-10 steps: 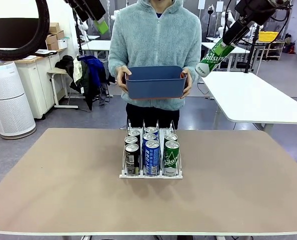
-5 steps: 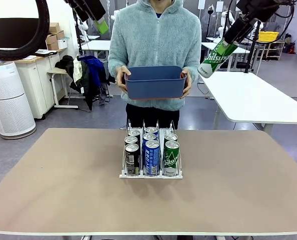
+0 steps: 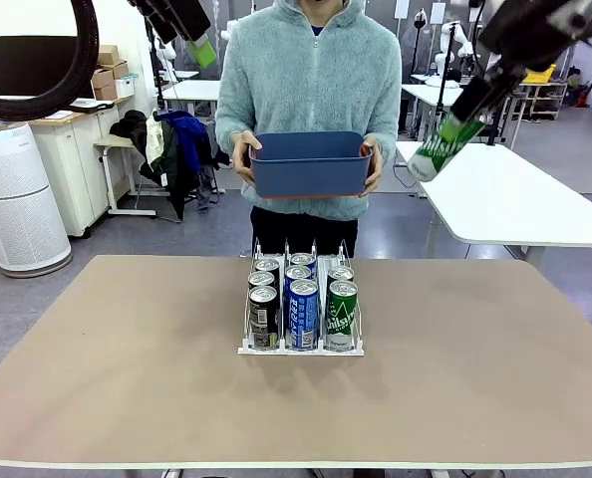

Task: Fill the beverage cans into the dispenser.
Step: Place the picked Sprite in the line of the Automatic Can Dispenser with the same cans.

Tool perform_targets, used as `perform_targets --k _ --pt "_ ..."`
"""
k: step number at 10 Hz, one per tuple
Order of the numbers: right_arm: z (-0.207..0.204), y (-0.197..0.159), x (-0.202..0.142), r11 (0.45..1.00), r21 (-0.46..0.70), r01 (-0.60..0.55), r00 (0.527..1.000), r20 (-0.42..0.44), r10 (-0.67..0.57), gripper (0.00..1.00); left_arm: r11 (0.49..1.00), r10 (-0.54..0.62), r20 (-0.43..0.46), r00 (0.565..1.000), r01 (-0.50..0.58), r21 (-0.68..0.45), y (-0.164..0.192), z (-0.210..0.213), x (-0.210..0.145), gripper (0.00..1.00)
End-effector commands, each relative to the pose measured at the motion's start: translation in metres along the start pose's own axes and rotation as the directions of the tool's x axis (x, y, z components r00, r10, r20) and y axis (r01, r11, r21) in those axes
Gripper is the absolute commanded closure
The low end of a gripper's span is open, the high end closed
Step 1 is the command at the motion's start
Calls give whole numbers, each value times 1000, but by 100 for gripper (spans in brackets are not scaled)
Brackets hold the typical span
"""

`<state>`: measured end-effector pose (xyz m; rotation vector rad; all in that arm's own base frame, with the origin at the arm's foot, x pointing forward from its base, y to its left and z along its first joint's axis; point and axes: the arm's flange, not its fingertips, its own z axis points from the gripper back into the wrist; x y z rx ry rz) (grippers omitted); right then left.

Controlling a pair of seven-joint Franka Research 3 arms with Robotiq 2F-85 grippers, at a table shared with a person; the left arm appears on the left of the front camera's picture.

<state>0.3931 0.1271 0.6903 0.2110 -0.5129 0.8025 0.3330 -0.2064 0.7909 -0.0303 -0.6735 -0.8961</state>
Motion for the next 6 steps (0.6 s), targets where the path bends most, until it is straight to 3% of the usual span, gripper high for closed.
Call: perform_targets --k 1,4,5,6 --pt "-34 11 -30 996 88 -2 999 41 -2 42 1000 4 3 1000 -4 3 0 0 -2 0" --pt "-68 10 -55 988 151 41 999 -5 -40 42 1000 4 3 1000 -4 3 0 0 -2 0" --pt "-72 5 -51 984 179 19 998 -58 -9 42 1000 4 3 1000 -4 3 0 0 -2 0" --pt "-72 13 -53 990 132 54 997 -55 -48 42 1000 4 3 1000 -4 3 0 0 -2 0"
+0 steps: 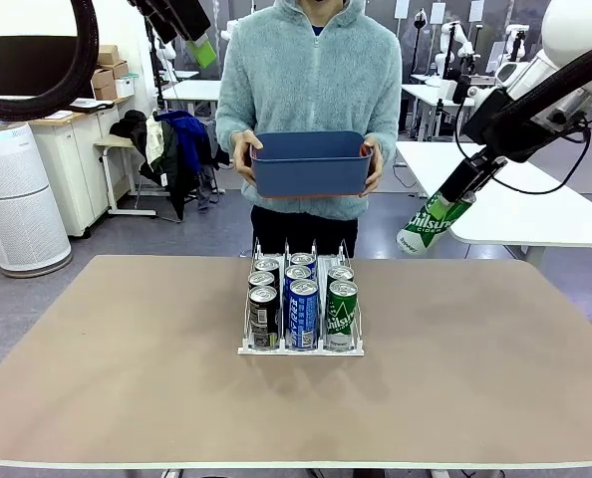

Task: Fill the beverage cans into the dispenser.
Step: Place the picked Sprite in the line of the Automatic Can Dispenser with the same cans.

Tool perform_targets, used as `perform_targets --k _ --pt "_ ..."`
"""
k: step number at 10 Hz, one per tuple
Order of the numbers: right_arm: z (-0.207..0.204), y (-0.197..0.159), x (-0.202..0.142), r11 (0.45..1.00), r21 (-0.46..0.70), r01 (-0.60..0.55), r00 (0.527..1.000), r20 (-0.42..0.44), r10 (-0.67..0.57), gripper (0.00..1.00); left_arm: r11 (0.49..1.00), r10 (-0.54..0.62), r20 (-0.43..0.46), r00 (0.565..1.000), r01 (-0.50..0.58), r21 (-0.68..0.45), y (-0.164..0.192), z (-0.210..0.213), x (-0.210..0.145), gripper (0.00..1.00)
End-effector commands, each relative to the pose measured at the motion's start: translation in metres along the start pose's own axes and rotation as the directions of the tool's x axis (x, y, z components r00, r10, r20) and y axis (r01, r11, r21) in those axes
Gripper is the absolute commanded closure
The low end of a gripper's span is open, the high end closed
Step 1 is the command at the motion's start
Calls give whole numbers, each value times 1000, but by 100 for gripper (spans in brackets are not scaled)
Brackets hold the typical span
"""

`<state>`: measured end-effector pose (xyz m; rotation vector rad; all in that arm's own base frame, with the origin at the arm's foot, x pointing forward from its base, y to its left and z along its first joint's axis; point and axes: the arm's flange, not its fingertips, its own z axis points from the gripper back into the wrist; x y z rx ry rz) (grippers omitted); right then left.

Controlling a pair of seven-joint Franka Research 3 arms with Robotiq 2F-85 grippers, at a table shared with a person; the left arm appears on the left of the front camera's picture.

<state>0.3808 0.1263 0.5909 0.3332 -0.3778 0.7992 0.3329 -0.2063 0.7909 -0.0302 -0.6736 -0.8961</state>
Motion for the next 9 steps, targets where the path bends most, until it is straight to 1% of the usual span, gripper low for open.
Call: perform_targets --k 1,4,5,7,9 --pt "8 5 5 1000 -18 2 1000 21 -1 42 1000 4 3 1000 -4 3 0 0 -2 0" --pt "8 5 5 1000 -18 2 1000 21 -1 42 1000 4 3 1000 -4 3 0 0 -2 0" --pt "5 2 2 1000 -6 -4 1000 9 4 42 1000 4 3 1000 -4 3 0 0 -2 0" --pt "-10 18 -2 996 -24 82 997 16 -81 42 1000 4 3 1000 -4 3 0 0 -2 0" --pt "-18 46 -13 991 -68 113 993 22 -112 42 1000 4 3 1000 -4 3 0 0 -2 0"
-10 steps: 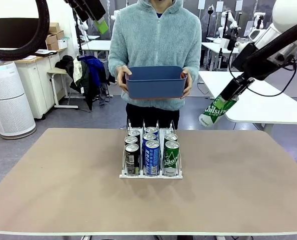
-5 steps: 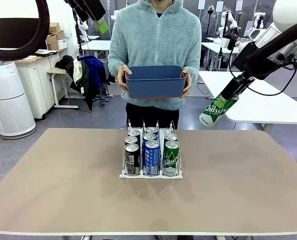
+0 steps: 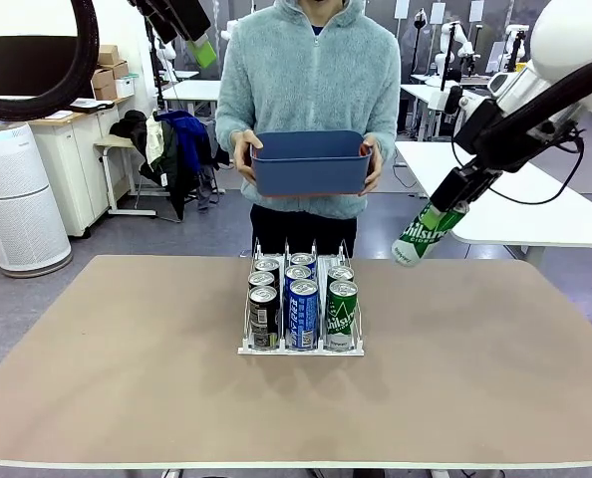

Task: Fill the beverage cans into the dispenser.
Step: Place the picked Sprite in the line of the Automatic Can Dispenser with the same cans.

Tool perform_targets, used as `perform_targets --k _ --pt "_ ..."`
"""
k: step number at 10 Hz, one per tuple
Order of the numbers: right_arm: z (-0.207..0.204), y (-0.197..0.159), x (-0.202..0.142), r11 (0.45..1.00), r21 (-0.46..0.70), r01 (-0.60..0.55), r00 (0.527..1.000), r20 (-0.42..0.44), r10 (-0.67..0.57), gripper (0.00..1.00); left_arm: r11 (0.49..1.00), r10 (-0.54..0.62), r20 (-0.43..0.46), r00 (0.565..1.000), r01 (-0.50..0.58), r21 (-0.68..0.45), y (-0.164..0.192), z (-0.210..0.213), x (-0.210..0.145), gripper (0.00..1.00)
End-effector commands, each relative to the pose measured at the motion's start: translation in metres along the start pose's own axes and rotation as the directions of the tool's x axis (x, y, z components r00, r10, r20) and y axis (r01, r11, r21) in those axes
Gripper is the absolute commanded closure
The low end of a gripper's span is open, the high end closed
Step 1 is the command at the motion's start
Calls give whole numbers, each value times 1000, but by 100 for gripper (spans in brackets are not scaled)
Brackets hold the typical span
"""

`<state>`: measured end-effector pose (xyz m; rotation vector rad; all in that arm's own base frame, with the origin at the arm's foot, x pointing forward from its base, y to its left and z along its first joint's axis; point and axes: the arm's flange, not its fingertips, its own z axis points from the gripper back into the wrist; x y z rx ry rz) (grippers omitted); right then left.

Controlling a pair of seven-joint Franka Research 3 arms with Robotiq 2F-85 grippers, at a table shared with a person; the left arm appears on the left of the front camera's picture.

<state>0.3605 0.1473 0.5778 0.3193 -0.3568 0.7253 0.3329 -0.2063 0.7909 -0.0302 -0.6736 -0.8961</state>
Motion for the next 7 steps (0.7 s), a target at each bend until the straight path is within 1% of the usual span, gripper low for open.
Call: perform_targets --k 1,3,5,7 --pt "-5 33 -18 996 -58 74 997 39 -72 42 1000 4 3 1000 -4 3 0 0 -2 0" --pt "-7 53 -31 986 -94 135 990 53 -130 42 1000 4 3 1000 -4 3 0 0 -2 0" --pt "-15 67 -40 984 -96 152 987 65 -146 42 1000 4 3 1000 -4 3 0 0 -2 0" --pt "-24 74 -42 985 -103 139 990 21 -138 42 1000 4 3 1000 -4 3 0 0 -2 0"
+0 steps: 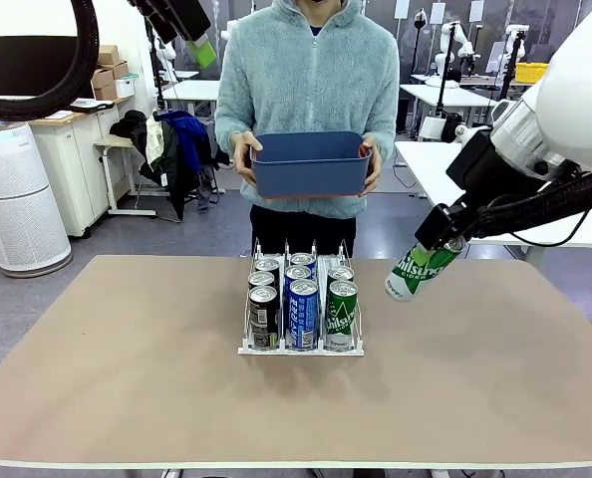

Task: Fill the beverage cans into the dispenser.
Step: Place the picked Sprite in the line of the Automatic Can Dispenser with the same cans.

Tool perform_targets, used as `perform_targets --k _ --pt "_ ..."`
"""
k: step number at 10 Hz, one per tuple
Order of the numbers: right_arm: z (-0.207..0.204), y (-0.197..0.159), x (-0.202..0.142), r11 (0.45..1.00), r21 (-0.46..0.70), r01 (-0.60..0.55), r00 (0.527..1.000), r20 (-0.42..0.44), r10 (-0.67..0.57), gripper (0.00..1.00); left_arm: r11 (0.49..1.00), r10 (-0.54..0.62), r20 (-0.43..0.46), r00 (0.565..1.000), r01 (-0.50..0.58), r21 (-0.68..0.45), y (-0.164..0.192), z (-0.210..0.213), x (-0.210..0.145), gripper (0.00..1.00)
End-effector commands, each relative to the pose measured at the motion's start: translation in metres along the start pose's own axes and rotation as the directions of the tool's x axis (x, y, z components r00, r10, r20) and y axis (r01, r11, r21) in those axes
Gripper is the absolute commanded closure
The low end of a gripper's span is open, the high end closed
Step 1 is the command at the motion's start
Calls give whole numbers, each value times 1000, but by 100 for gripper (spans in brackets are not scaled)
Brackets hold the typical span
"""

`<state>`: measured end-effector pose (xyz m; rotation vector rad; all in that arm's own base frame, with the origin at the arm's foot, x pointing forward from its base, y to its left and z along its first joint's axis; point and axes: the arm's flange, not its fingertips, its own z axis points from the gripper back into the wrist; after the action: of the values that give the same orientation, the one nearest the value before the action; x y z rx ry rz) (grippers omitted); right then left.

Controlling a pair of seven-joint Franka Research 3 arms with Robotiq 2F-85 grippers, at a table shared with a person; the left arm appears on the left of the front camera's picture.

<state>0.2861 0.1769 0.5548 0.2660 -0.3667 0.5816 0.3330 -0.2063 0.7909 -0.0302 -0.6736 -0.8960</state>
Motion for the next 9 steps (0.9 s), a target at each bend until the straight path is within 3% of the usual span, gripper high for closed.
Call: perform_targets --k 1,3,4,5,9 --pt "-17 11 0 1000 -29 -6 1000 -15 5 42 1000 4 3 1000 -4 3 0 0 -2 0" --pt "-31 16 -4 999 -44 -31 998 -62 28 42 1000 4 3 1000 -4 3 0 0 -2 0" --pt "-34 13 -3 998 -26 -54 998 -18 54 42 1000 4 3 1000 -4 3 0 0 -2 0" --pt "-24 10 -6 999 -14 -39 997 -64 38 42 1000 4 3 1000 -4 3 0 0 -2 0" --pt "-29 9 -6 999 -9 -44 997 -66 43 42 1000 4 3 1000 -4 3 0 0 -2 0"
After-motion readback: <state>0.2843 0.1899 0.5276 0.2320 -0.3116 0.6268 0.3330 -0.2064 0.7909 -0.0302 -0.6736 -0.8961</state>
